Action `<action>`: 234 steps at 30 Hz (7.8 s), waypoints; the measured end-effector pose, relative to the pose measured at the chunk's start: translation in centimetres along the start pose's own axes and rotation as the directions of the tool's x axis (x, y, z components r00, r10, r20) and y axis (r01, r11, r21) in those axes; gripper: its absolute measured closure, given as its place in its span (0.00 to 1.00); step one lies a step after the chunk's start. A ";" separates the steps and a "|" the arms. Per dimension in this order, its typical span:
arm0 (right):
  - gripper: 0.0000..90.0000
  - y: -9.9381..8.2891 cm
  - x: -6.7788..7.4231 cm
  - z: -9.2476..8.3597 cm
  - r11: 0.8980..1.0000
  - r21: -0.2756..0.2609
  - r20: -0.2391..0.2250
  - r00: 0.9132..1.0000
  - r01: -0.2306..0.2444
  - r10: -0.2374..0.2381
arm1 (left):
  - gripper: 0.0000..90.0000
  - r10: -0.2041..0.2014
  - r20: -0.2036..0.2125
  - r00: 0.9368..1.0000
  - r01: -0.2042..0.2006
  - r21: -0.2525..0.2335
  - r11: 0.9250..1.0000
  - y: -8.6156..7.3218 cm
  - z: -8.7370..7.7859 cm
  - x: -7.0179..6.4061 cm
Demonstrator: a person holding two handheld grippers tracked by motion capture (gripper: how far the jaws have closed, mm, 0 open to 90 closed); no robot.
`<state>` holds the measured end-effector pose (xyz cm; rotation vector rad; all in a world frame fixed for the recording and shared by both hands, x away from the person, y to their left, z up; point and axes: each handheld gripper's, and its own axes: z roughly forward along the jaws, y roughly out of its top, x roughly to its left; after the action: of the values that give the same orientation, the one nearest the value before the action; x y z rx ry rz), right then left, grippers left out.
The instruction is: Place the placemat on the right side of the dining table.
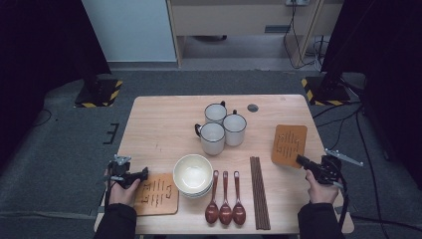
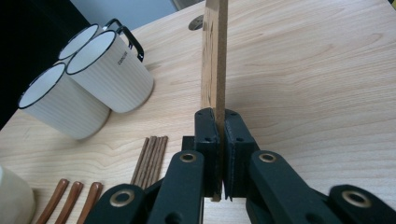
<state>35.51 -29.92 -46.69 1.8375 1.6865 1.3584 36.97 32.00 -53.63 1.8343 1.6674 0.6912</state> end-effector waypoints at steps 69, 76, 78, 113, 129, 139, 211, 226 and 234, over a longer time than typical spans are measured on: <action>0.30 -2.0 -1.7 5.4 0.975 0.162 0.296 0.936 0.149 -0.192 | 0.03 0.000 0.000 1.000 0.000 0.000 1.000 0.0 0.0 0.0; 0.30 -2.4 -1.8 6.0 0.975 0.156 0.342 0.917 0.159 -0.205 | 0.03 0.000 0.000 1.000 0.000 0.000 1.000 0.0 0.0 0.0; 0.30 -2.5 -1.8 6.1 0.974 0.159 0.344 0.916 0.161 -0.208 | 0.03 0.001 0.000 1.000 -0.001 0.000 1.000 0.0 0.0 0.0; 0.43 -1.9 -3.6 6.0 0.958 0.208 0.331 0.907 0.199 -0.261 | 0.03 0.000 0.000 1.000 0.000 0.000 1.000 0.0 0.0 0.0; 0.27 -2.2 -3.2 6.2 0.957 0.193 0.326 0.906 0.217 -0.272 | 0.03 0.000 0.000 1.000 0.000 0.000 1.000 0.0 0.0 0.0; 0.26 -2.3 -3.1 6.4 0.955 0.203 0.337 0.900 0.218 -0.277 | 0.03 0.000 0.000 1.000 0.000 0.000 1.000 0.0 0.0 0.0; 0.28 -0.3 -1.1 4.2 0.955 0.092 0.138 0.946 0.281 -0.292 | 0.22 -0.074 0.035 0.997 0.076 -0.063 0.995 0.2 -2.1 1.0; 0.29 0.5 2.1 3.1 0.951 0.041 0.041 0.950 0.307 -0.309 | 0.26 -0.067 0.158 0.985 0.096 -0.185 0.978 1.2 -4.9 0.5; 0.29 1.2 4.3 2.5 0.945 0.002 -0.018 0.945 0.328 -0.328 | 0.27 -0.040 0.186 0.982 0.085 -0.238 0.968 1.8 -6.0 -0.1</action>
<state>37.58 -25.49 -45.19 1.4640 1.9025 1.2318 34.02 32.14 -48.11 1.6123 1.4478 0.6518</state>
